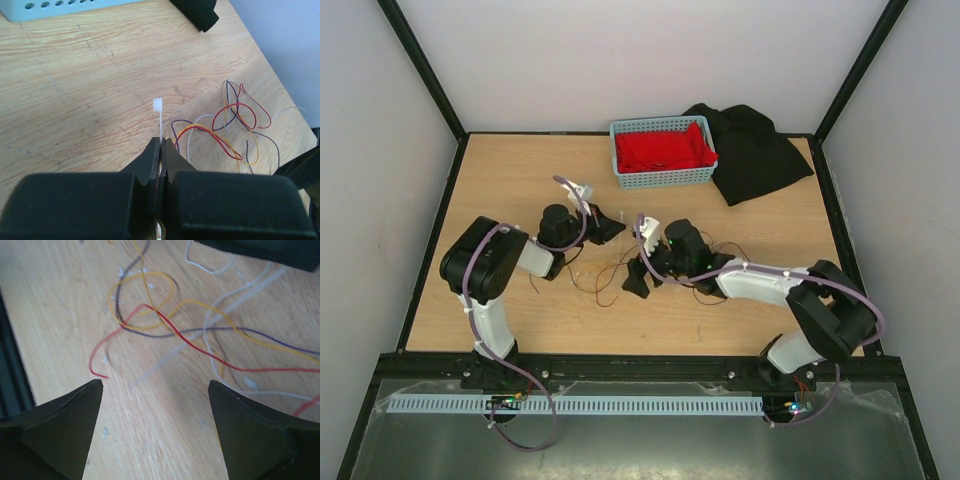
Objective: Zip-tie the wires
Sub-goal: Tie the cable at the center of the board.
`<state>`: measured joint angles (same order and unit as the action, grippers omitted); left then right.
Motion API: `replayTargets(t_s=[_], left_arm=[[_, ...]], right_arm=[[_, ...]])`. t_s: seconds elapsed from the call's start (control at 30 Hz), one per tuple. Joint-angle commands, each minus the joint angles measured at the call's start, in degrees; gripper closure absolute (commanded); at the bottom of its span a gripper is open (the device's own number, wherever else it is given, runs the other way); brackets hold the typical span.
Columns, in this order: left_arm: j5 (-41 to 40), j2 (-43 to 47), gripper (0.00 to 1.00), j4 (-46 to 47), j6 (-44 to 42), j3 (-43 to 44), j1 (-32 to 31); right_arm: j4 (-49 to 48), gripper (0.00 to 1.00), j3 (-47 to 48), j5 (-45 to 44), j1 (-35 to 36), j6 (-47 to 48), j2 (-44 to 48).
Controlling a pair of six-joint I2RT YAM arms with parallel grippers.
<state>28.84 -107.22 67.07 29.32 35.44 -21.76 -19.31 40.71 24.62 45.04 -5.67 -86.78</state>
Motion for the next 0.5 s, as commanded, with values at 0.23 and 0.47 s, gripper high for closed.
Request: replayTargets(t_s=[0.23,0.47], left_arm=[[-0.89,1.18,1.0,0.33,3.72,-1.9,-1.01],[-1.41,1.63,1.0,-2.42,4.4,-1.87,-2.22]], right_arm=[[-22.92,0.01,-16.51,-14.14,0.08,21.6,10.11],[-33.67,0.01,-20.97,-14.84,0.95,35.91,9.87]])
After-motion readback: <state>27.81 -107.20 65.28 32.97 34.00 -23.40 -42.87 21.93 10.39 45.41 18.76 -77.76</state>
